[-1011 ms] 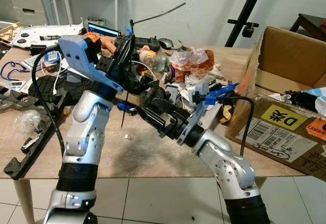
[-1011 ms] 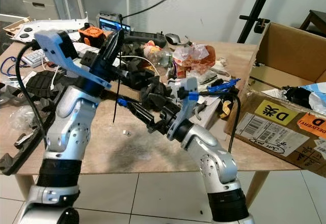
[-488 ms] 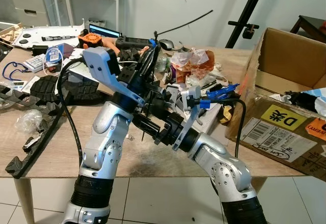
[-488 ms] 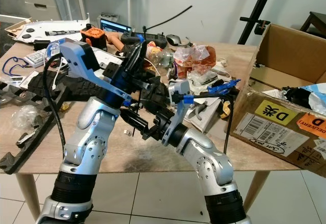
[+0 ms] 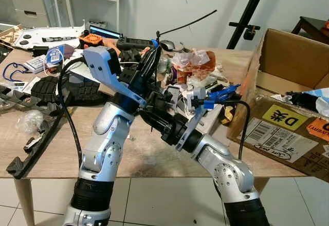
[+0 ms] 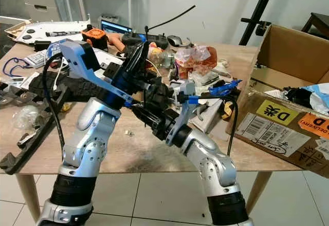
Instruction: Picking trash to rubbish bin
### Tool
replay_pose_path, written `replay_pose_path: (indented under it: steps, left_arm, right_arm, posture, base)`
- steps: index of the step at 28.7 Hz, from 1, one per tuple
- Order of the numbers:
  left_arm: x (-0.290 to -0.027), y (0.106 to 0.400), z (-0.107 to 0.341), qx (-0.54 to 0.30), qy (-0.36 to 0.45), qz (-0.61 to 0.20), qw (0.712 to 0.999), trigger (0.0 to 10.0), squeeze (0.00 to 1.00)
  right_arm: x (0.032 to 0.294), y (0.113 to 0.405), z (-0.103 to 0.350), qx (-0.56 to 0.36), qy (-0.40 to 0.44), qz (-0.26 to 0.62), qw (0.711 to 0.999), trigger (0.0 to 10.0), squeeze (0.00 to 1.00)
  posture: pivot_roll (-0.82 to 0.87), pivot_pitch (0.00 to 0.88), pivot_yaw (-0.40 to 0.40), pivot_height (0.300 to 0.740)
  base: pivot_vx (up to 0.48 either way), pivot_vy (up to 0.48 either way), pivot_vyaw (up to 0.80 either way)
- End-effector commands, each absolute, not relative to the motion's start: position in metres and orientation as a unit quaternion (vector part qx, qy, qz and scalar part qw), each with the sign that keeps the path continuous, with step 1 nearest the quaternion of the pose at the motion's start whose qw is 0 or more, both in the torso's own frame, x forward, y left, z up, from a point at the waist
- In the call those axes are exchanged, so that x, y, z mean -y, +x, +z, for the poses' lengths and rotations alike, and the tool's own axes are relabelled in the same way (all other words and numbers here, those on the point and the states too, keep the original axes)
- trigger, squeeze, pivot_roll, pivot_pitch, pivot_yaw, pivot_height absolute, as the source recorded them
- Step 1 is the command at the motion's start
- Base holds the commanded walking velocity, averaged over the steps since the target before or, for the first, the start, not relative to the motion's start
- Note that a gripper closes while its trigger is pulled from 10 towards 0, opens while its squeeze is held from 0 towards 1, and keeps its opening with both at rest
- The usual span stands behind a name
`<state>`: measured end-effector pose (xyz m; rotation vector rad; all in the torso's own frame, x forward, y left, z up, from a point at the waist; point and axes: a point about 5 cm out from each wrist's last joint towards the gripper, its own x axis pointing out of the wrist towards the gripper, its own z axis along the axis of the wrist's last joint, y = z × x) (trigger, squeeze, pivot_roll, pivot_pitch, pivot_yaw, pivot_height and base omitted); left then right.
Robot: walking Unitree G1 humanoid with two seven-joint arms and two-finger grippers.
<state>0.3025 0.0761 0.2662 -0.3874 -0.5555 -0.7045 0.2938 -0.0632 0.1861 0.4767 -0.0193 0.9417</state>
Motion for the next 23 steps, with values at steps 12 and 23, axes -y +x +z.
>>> replay_pose_path:
  steps: [12, 23]
  left_arm:
    - [-0.073, 0.299, 0.264, 0.260, -0.195, -0.343, 0.881, 0.0, 0.00]
    - [-0.084, 0.307, 0.262, 0.256, -0.201, -0.290, 0.900, 10.0, 1.00]
  right_arm:
    - [0.069, 0.298, 0.188, 0.023, 0.230, 0.430, 0.873, 0.0, 0.00]
    - [0.073, 0.305, 0.194, 0.044, 0.234, 0.405, 0.883, 0.0, 0.00]
  posture:
    - [-0.01, 0.075, -0.084, 0.740]
    - [-0.01, 0.079, -0.091, 0.740]
  base:
    - [0.000, 0.000, 0.00]
    - [0.000, 0.000, 0.00]
